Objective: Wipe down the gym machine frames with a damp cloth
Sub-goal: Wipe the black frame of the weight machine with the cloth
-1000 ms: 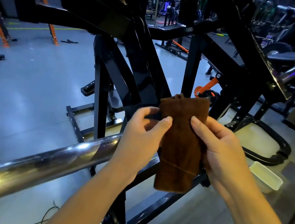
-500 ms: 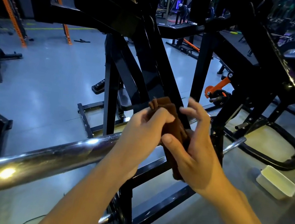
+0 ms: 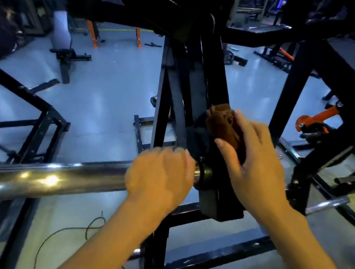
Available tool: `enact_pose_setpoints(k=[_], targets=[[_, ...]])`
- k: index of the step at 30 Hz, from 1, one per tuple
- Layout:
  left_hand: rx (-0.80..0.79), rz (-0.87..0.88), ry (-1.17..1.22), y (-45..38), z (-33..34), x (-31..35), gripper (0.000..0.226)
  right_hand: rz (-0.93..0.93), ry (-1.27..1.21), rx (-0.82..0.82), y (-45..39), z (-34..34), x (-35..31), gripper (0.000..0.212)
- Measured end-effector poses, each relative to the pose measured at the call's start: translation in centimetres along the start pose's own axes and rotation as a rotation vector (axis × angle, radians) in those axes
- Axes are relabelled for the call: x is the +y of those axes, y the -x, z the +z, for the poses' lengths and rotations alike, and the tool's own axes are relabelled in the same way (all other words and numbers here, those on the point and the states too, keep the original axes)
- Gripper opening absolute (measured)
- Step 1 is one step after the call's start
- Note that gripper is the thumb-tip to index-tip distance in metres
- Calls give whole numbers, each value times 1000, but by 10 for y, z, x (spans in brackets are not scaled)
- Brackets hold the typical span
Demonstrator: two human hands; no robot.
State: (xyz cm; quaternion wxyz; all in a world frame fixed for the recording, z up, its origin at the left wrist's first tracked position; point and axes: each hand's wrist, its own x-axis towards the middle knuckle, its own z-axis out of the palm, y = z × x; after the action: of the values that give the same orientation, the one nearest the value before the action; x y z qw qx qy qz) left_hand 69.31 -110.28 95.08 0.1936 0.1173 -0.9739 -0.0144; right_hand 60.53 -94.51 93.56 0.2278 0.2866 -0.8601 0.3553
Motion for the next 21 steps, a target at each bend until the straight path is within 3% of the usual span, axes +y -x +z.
enact_pose_setpoints(k=[5, 11, 17, 21], targets=[[222, 18, 14, -1, 22, -3, 35, -311, 7, -2, 15, 3, 22, 50], [121, -71, -84, 2, 18, 2, 29, -177, -86, 79, -35, 14, 18, 47], [181, -57, -47, 3, 18, 2, 35, -457, -115, -96, 20, 2, 27, 50], [145, -21, -124, 3, 15, 3, 39, -321, -176, -34, 5, 8, 34, 49]])
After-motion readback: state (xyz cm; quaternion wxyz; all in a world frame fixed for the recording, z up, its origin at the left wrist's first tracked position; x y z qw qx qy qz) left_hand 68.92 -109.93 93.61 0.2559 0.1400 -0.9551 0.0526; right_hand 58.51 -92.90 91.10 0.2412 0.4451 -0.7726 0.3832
